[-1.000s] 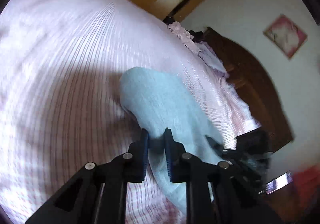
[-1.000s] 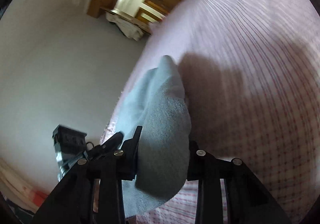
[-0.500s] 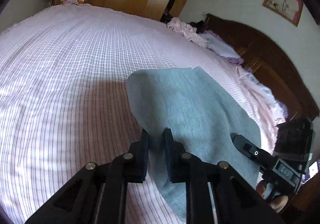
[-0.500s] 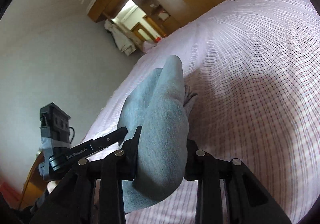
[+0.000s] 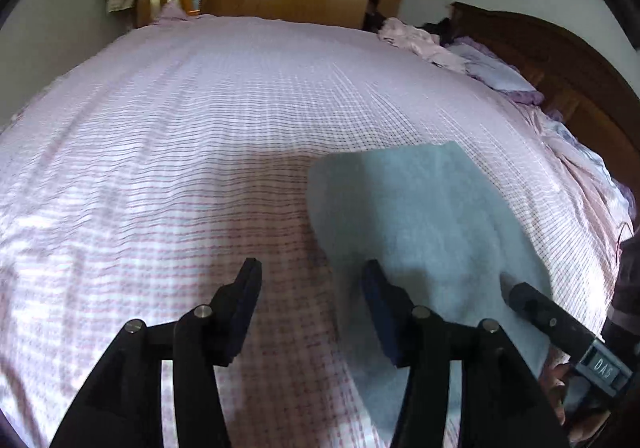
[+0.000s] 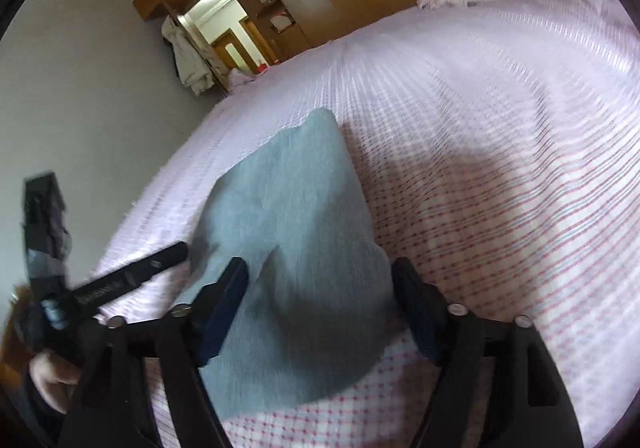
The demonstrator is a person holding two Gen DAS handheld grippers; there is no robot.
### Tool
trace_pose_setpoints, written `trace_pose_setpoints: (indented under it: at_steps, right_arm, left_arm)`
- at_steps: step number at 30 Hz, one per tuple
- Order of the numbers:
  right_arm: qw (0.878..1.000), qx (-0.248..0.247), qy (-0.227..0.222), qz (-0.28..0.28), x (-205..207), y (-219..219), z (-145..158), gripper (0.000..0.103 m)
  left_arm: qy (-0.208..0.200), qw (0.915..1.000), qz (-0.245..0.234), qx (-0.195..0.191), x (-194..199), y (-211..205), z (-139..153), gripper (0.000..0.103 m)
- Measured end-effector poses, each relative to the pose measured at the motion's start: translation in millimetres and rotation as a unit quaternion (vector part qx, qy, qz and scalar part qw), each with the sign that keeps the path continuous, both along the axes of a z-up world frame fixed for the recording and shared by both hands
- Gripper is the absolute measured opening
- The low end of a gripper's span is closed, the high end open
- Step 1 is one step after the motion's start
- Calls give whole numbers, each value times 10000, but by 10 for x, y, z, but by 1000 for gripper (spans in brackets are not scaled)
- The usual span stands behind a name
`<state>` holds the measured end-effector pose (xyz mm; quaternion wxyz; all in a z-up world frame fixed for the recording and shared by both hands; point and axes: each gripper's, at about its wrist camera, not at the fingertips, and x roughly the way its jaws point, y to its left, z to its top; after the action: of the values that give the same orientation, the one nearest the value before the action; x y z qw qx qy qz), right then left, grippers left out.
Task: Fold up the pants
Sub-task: 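Lower the folded bundle onto the bed and open both grippers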
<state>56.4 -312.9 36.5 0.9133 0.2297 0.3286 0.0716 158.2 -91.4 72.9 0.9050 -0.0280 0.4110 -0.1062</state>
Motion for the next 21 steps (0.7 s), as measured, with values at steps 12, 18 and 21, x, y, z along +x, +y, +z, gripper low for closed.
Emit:
trace_pose_setpoints:
  at_steps: [12,18,21]
  right_arm:
    - [9906,-1286,-464,48,-572,107,656,71]
    - [9885,-1349,-676,39,-896,141,991,72]
    - [9864,-1480,-716,37,-1036,178,1096,72]
  left_arm:
    - [-399,9977,163,514,-664,79,580,61]
    - [-572,9959,206,675,-982,101,841,63]
    - [-557,9963,172,638,-1148,114,930,63]
